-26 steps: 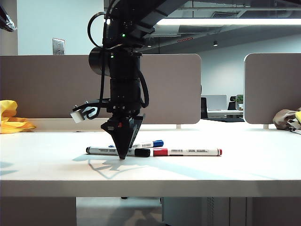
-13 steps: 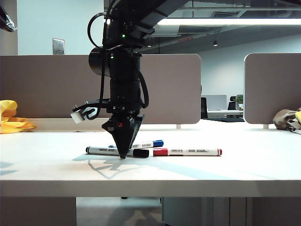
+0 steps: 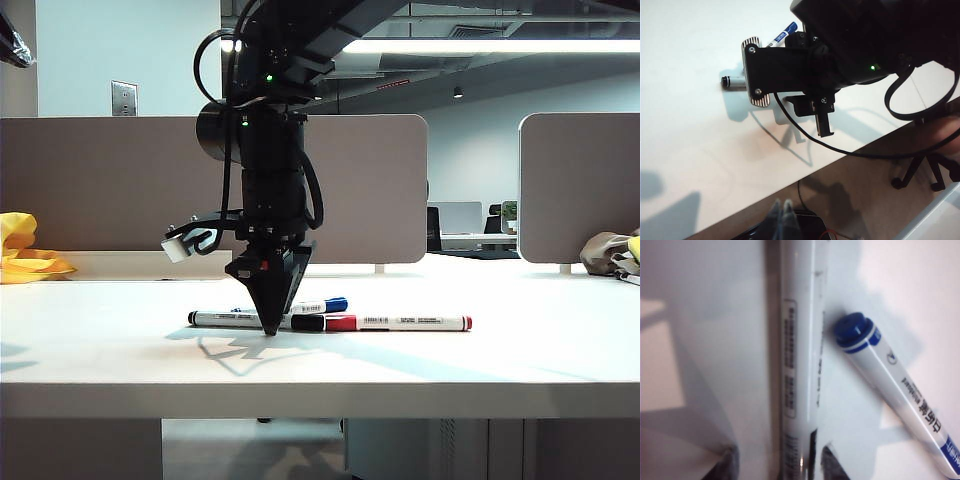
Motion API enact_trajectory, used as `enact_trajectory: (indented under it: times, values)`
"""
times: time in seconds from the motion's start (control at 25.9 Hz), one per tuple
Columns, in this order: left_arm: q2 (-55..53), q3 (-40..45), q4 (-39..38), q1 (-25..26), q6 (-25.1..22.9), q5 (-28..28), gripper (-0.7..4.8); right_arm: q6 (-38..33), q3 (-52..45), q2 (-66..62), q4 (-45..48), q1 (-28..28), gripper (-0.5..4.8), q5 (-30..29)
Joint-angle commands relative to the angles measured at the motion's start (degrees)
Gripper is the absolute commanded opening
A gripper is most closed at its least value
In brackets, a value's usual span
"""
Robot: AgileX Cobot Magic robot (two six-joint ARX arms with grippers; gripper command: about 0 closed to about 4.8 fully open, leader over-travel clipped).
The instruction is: Pick up the markers one by one and line them up horizontally in a straight line on the table.
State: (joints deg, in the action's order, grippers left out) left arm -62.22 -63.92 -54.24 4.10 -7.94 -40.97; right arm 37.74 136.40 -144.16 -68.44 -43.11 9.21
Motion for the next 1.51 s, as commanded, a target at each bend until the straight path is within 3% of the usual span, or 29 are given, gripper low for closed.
enact_trajectory:
  times: [0.04, 0.89, 1.0, 1.51]
  values:
    - [0.3, -0.3, 0.3, 0.0, -0.2, -0.2, -0.05, -0.2, 0.0, 0.2, -0.2, -0.1, 2.46, -0.3]
    - [0.3, -0.3, 0.3, 0.0, -0.2, -0.2, -0.05, -0.2, 0.0, 0.2, -2.4, -0.2, 2.48, -1.4]
    - [0.3, -0.3, 0.3, 0.0, -0.2, -0.2, -0.05, -0.2, 0.0, 0.2, -2.3, -0.2, 3.11, -1.4]
    - [0.3, -0.3, 0.1, 0.0, -0.2, -0.2, -0.05, -0.2, 0.1, 0.2, -0.2, -0.2, 3.38, -0.9]
